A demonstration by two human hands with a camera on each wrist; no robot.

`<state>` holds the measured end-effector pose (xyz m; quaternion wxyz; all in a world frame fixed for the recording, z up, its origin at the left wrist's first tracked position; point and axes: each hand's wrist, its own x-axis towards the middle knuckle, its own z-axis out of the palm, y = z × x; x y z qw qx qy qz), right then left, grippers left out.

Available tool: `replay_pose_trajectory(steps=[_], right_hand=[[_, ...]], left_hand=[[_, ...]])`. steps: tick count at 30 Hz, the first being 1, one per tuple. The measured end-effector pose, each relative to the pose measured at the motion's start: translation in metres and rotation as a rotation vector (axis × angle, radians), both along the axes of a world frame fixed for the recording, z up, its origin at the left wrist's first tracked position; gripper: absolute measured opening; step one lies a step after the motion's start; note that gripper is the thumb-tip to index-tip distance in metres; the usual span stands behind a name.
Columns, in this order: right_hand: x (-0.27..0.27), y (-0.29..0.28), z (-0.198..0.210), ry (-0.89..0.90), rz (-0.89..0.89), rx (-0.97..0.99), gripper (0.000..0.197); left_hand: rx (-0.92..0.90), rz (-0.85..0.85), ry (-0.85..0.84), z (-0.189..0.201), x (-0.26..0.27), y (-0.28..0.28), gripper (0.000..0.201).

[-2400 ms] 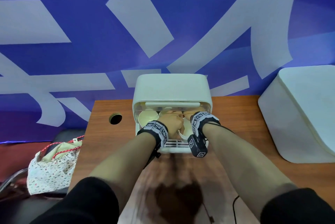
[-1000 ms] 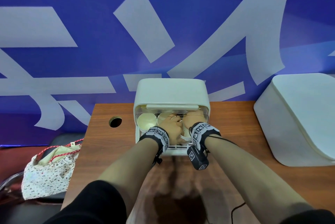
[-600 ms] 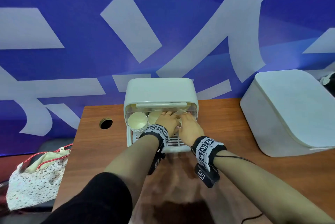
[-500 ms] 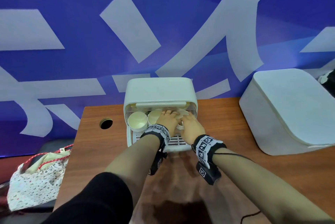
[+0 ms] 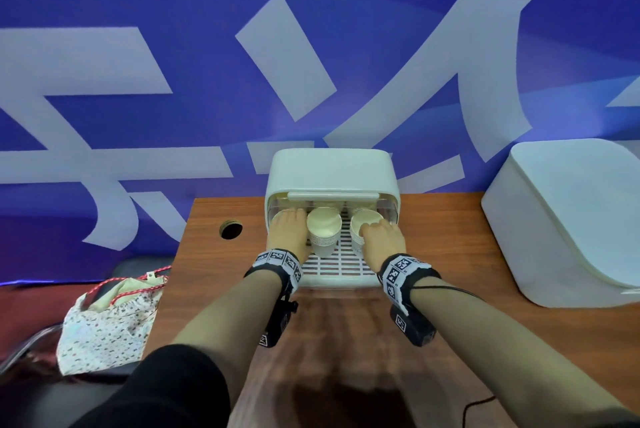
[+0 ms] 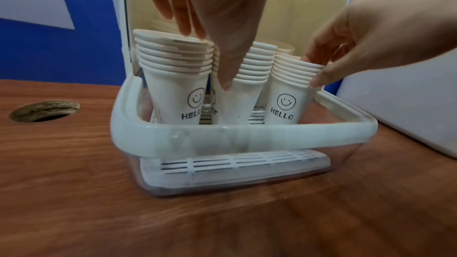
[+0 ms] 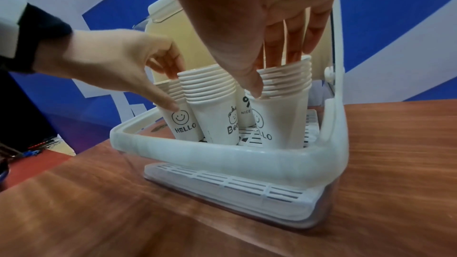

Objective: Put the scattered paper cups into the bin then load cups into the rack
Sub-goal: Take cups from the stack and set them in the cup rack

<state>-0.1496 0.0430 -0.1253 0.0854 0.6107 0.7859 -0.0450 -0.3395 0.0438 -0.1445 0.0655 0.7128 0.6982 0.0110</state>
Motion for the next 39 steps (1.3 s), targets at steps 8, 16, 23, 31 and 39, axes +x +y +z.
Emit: replay_pose_trajectory(steps=[8, 16, 23, 31, 39], right_hand=[[-0.009, 0.002, 0.006, 0.030, -0.027, -0.002, 0.034], [-0.005, 0.005, 0.004, 0.063, -0.083, -0.030, 0.030], [-0.006, 0.005, 0.005, 0.081, -0.114, -0.049, 0.029], [-0.021, 0.009, 0.000, 0.257, -0.104, 0.023, 0.047], [-0.036, 0.013, -0.006, 0.250, -0.018, 0.001, 0.027]], left_hand=[[-0.221, 0.089, 0.005, 0.002, 0.006, 0.003, 0.037], [-0.209, 0.054, -0.007, 0.002, 0.016, 0.002, 0.038], [-0.211, 0.050, 0.044, 0.007, 0.006, -0.001, 0.037], [-0.130, 0.136, -0.048, 0.013, 0.009, -0.001, 0.049], [-0.210, -0.101, 0.024, 0.012, 0.014, 0.006, 0.032]])
